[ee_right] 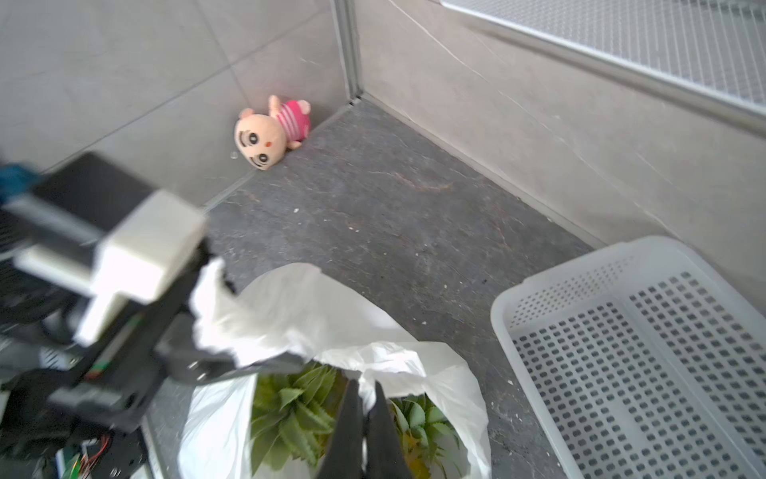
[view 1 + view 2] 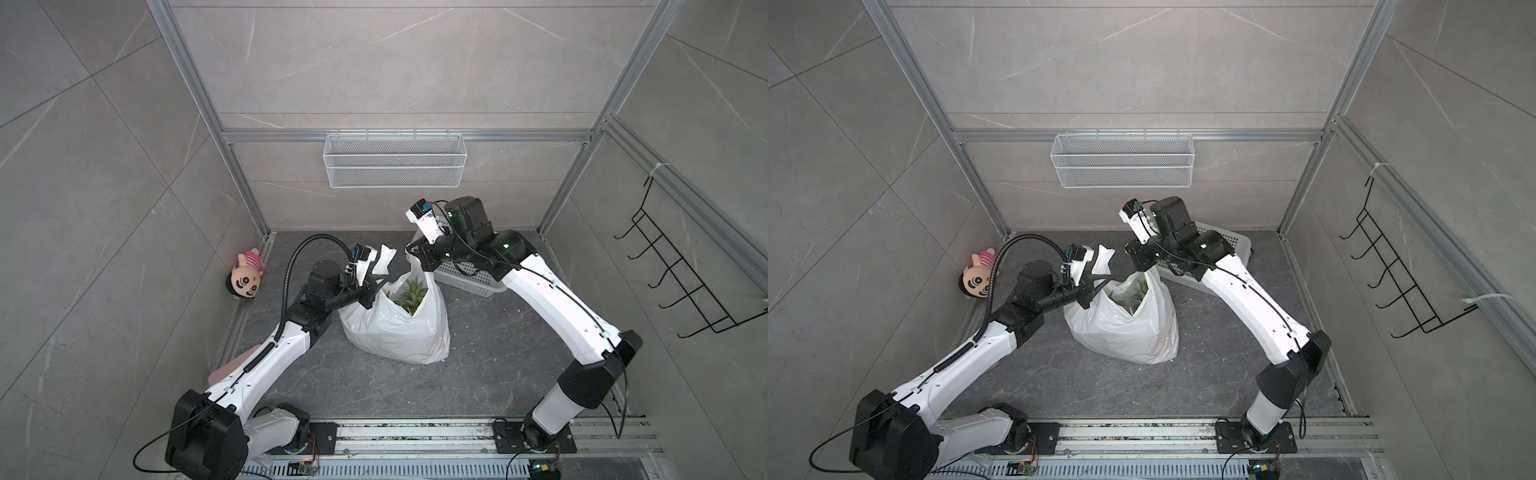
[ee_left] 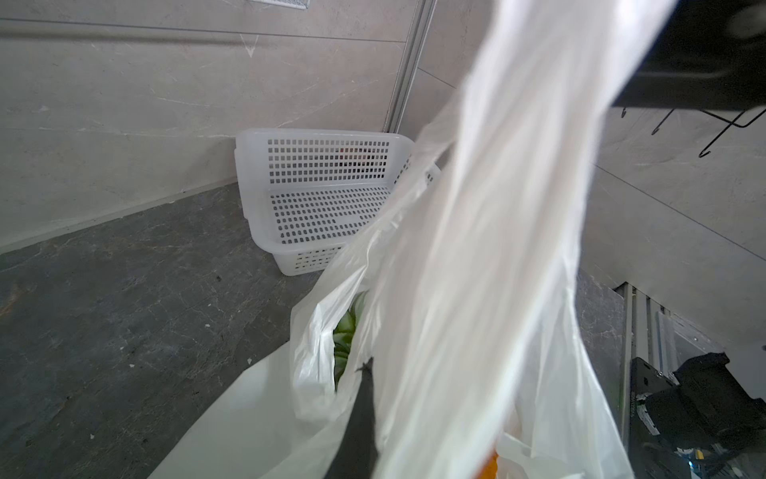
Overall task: Place the pineapple into a plastic bag & tie a knot
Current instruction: Cross the plastic bag at the center of the board.
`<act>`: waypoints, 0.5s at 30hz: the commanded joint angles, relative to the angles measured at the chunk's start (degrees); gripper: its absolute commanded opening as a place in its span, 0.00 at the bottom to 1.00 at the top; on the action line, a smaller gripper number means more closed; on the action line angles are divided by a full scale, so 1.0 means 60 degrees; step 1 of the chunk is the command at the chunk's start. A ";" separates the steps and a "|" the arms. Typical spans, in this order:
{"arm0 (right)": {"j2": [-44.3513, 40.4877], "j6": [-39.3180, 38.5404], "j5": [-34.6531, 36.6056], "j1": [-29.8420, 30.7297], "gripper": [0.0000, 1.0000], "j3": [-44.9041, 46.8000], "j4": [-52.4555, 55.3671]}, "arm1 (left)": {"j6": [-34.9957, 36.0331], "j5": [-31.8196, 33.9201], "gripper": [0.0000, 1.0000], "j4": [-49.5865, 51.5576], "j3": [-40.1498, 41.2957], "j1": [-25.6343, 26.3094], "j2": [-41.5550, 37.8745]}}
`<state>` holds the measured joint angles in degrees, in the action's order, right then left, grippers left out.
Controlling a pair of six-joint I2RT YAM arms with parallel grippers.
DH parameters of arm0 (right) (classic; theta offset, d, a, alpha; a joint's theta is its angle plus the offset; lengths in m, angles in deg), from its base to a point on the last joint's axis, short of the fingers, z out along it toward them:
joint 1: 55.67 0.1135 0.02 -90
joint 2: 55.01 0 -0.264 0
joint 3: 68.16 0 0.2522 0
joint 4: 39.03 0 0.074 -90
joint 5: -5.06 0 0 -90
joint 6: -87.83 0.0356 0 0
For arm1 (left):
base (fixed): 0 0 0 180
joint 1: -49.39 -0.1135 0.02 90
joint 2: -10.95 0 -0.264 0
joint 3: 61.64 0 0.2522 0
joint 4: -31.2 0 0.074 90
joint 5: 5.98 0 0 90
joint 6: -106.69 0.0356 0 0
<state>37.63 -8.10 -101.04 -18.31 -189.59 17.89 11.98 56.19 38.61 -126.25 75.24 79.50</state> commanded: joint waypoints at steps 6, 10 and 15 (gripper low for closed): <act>-0.0545 -0.2395 -0.2112 0.0156 0.00 0.0319 0.0840 | 0.0564 -0.0432 0.00 0.0497 -0.1120 -0.0030 0.0742; -0.0205 -0.2932 -0.1953 0.0469 0.00 -0.0008 0.1132 | 0.0831 -0.0920 0.00 0.0816 -0.1435 -0.0030 0.1008; 0.0720 -0.3019 -0.1288 0.0927 0.00 -0.0921 0.1111 | 0.1369 -0.1566 0.00 0.1394 -0.1644 -0.0030 0.1113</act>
<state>39.29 -23.91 -109.98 -14.11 -191.71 23.70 16.70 51.27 44.86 -133.72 75.22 86.34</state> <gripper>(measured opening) 0.044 0.051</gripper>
